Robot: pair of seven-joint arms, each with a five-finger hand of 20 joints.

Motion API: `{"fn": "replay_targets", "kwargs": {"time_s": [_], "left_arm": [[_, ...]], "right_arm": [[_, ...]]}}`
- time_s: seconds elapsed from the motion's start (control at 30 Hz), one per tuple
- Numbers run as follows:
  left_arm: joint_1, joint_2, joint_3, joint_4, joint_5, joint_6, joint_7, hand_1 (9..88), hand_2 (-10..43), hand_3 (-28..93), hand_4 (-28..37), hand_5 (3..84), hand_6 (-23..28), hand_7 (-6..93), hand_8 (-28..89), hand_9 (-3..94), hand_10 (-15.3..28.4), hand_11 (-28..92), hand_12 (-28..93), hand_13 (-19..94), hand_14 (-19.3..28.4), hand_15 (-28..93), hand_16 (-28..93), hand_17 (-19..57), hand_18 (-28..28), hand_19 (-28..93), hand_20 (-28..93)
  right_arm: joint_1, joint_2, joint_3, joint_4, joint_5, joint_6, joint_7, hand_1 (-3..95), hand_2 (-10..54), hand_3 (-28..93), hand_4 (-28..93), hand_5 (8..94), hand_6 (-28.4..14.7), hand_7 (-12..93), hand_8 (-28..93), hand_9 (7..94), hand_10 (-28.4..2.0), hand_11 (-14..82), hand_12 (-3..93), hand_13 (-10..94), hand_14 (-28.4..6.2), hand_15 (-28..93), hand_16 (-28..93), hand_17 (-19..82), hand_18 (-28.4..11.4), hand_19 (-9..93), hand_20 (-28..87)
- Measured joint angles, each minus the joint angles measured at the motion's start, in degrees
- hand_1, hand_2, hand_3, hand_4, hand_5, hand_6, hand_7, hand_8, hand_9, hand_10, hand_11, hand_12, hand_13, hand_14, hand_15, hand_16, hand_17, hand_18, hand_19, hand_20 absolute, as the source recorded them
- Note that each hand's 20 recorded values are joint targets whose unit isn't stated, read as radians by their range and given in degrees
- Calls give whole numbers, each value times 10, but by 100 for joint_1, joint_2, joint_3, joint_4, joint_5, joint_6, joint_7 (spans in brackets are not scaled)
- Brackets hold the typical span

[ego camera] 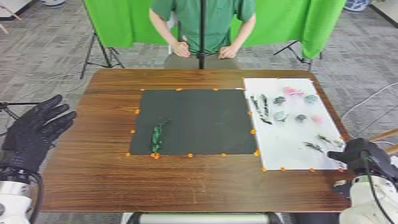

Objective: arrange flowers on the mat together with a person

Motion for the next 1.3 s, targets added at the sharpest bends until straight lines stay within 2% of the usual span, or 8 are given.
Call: {"fn": "replay_targets", "kwargs": {"time_s": [0.17,0.5,0.87,0.97,1.03,1.07,1.17,1.3], "left_arm": [[0,0,0,0,0,0,1,267,-17,679,-208,374,44,168,-67,328,132,215,169,311,158,250,33,-40,214,379,117],[0,-3,0,0,-2,5,-2,267,-17,680,-208,374,44,168,-67,327,131,215,169,312,158,251,31,-41,215,380,117],[0,-3,1,0,-3,9,-1,266,-17,682,-209,374,43,168,-67,328,132,216,169,311,158,250,31,-41,215,381,117],[0,-3,1,0,-3,9,-1,266,-17,683,-209,374,43,168,-68,328,131,216,169,311,158,251,32,-40,214,380,117],[0,-3,2,0,-3,9,-1,266,-17,682,-209,374,43,168,-68,328,131,215,169,311,159,251,32,-41,214,381,117],[0,-3,3,0,-3,10,-1,266,-17,683,-209,374,43,169,-68,327,131,216,169,311,159,251,32,-41,214,381,117],[2,-3,3,0,-4,15,-2,267,-16,681,-209,373,43,169,-68,327,131,216,169,311,158,250,32,-40,214,381,117],[12,-3,3,0,-6,18,-1,266,-17,682,-208,373,43,169,-68,327,132,215,169,311,158,250,32,-40,214,380,117]], "right_arm": [[78,-2,-104,127,-52,-20,-14,580,-95,486,-283,628,19,665,148,688,-111,675,441,612,-123,839,354,358,-192,921,463],[145,-3,-171,267,-13,309,-391,471,-95,773,-283,692,-6,635,201,807,-87,684,471,733,-108,862,380,477,-197,932,628],[159,23,-298,200,40,1154,-586,464,-95,782,-281,687,-21,642,216,805,-86,696,488,729,-112,871,398,478,-198,932,659],[219,50,-339,138,-81,1111,-462,364,-95,755,-282,677,-8,612,181,781,-93,687,497,704,-121,866,404,453,-203,932,641],[265,64,-359,103,-358,935,-169,289,-95,768,-282,677,-14,649,-86,774,-102,683,498,697,-127,866,403,444,-209,932,639],[286,70,-358,81,-540,770,43,270,-95,763,-282,678,-17,652,-131,772,-105,681,499,695,-130,867,402,441,-211,932,639],[327,84,-316,26,-769,290,588,237,-95,750,-283,679,-20,643,-146,767,-110,678,501,687,-136,868,402,436,-213,932,639],[359,100,-254,31,-554,212,704,213,-95,731,-283,682,-28,610,-144,737,-119,677,502,670,-143,867,399,419,-216,932,629]]}}
